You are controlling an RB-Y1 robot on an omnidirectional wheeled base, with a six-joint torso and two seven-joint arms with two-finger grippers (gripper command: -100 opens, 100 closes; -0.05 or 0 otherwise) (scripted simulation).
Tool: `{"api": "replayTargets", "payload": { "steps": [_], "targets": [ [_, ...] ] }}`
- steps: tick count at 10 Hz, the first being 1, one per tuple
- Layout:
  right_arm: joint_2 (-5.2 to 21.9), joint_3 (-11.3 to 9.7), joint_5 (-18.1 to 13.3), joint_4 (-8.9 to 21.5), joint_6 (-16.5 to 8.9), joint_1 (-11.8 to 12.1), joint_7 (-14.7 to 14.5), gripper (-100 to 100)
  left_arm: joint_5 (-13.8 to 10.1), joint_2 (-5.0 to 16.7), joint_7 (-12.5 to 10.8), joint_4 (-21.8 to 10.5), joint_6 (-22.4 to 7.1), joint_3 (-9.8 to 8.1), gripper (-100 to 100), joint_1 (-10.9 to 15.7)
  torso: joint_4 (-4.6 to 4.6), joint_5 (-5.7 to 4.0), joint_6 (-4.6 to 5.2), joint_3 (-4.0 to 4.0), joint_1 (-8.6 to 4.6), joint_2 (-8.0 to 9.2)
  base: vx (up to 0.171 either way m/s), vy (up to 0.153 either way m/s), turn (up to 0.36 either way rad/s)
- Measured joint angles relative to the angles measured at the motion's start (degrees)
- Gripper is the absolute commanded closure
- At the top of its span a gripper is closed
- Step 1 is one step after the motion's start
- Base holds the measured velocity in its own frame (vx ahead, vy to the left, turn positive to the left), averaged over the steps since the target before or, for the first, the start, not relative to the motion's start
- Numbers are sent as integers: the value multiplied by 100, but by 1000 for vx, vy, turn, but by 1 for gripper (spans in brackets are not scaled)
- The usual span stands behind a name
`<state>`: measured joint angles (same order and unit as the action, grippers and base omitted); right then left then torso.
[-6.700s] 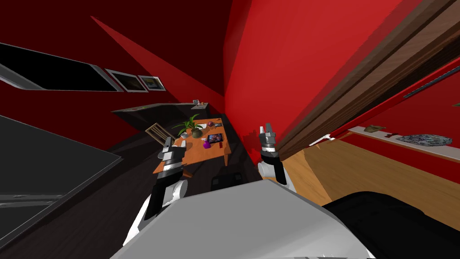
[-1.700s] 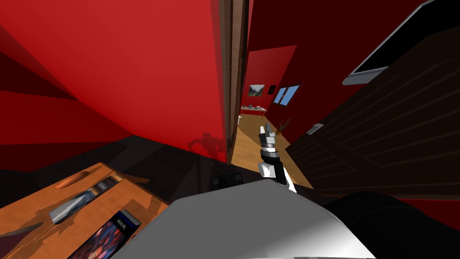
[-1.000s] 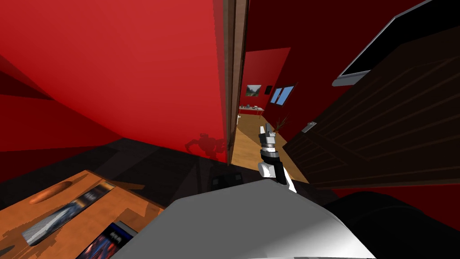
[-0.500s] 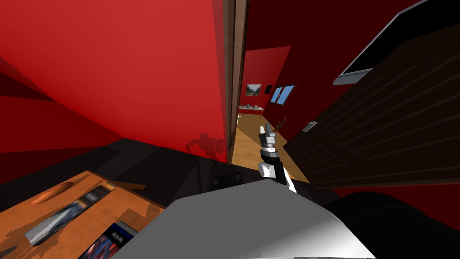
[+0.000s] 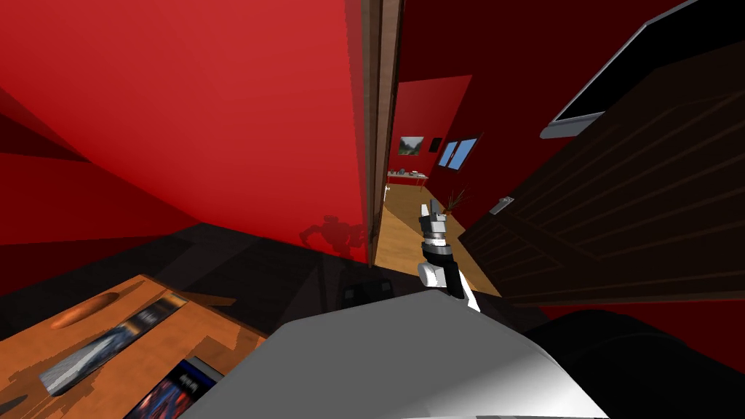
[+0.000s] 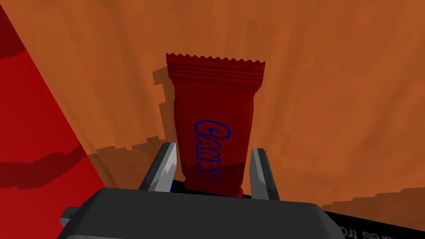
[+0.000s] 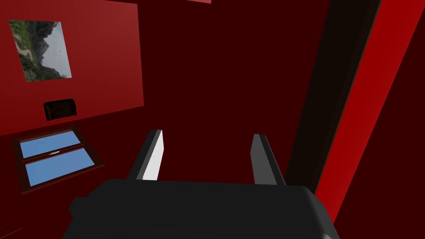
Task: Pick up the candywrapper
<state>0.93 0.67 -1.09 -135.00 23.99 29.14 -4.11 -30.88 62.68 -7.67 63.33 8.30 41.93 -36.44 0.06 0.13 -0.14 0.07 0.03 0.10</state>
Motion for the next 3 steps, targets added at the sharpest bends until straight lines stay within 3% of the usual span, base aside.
{"api": "replayTargets", "payload": {
  "steps": [2, 3],
  "targets": [
    [0, 0, 0, 0, 0, 0, 0, 0, -105, 230, -21, 174, 39, 8, 100, -102, 0, -3, -1, 0, -4, 1, -7, -32, 16],
    [0, 0, 0, 0, 0, 0, 0, 0, -111, 244, -27, 182, 46, 11, 0, -107, 0, 2, 0, 0, 5, -1, 0, 0, 0]
  ]
}}
